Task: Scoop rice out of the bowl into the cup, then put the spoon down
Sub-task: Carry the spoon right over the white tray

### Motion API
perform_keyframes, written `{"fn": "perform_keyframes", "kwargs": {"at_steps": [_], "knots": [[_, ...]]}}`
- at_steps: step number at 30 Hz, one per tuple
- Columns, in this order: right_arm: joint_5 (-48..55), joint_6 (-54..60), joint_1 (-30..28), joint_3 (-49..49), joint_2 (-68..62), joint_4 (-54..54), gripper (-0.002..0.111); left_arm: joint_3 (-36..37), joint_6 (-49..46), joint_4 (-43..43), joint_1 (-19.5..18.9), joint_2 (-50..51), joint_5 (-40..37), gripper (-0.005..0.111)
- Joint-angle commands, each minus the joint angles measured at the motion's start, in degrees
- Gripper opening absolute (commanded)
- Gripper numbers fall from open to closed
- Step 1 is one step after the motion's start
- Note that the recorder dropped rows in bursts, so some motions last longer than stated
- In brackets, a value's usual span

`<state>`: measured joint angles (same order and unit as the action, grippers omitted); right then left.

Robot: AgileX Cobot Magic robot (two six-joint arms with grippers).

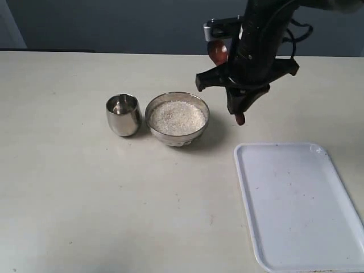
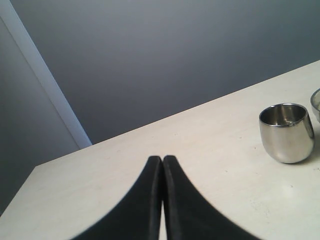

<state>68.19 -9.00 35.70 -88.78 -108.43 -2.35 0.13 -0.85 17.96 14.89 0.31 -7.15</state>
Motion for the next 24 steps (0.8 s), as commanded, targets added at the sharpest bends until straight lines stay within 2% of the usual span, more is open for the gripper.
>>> {"fn": "perform_keyframes", "kwargs": {"at_steps": [1,10,20,24], "knots": [[-3.34,-0.51,-0.42,8.35,6.58,-2.12,-0.001,-0.13,0.4,0.02,-0.02,-0.31,0.2,0.0],[-14.6,-4.77,-0.42,31.78,24.22,-6.3,-0.001,-0.13,0.4,0.02,-0.02,-0.31,0.2,0.0],[-19.71,-3.67,-0.29,45.54,28.65,-13.67,-0.001,-0.13,0.4,-0.1,-0.02,-0.31,0.2,0.0],[-22.58,-3.7,-0.29,48.19,28.65,-14.78,-0.001,-0.13,0.4,-0.1,-0.02,-0.31,0.2,0.0]]}}
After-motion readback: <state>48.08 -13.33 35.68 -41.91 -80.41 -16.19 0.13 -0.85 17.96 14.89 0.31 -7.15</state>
